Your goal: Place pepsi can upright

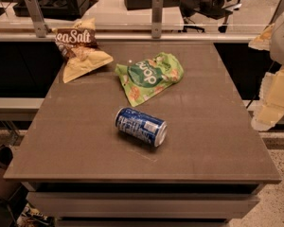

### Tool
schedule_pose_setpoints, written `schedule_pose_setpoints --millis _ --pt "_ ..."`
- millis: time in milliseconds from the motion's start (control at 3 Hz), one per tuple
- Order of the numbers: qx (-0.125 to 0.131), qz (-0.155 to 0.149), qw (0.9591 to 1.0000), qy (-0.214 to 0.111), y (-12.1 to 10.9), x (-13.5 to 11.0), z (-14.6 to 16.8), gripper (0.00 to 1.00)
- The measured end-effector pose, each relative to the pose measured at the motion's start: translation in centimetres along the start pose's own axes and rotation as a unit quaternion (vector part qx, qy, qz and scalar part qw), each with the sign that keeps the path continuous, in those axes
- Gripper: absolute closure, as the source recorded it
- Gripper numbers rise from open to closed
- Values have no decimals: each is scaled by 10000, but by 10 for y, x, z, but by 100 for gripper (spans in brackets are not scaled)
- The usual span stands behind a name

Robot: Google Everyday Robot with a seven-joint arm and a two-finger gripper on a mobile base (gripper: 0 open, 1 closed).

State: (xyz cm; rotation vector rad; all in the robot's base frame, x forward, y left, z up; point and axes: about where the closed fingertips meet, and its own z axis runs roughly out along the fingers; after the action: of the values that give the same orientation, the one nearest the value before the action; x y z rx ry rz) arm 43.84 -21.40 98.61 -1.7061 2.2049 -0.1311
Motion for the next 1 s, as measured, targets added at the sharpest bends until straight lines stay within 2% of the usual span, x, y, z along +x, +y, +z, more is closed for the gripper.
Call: schedule_pose_setpoints --millis 333,667,1000 --pt "25 4 10000 -41 -1 -3 -1 0" --pt "-40 35 9998 -171 -2 -20 6 0" --pt "-147 151 9997 -91 1 -42 22 0"
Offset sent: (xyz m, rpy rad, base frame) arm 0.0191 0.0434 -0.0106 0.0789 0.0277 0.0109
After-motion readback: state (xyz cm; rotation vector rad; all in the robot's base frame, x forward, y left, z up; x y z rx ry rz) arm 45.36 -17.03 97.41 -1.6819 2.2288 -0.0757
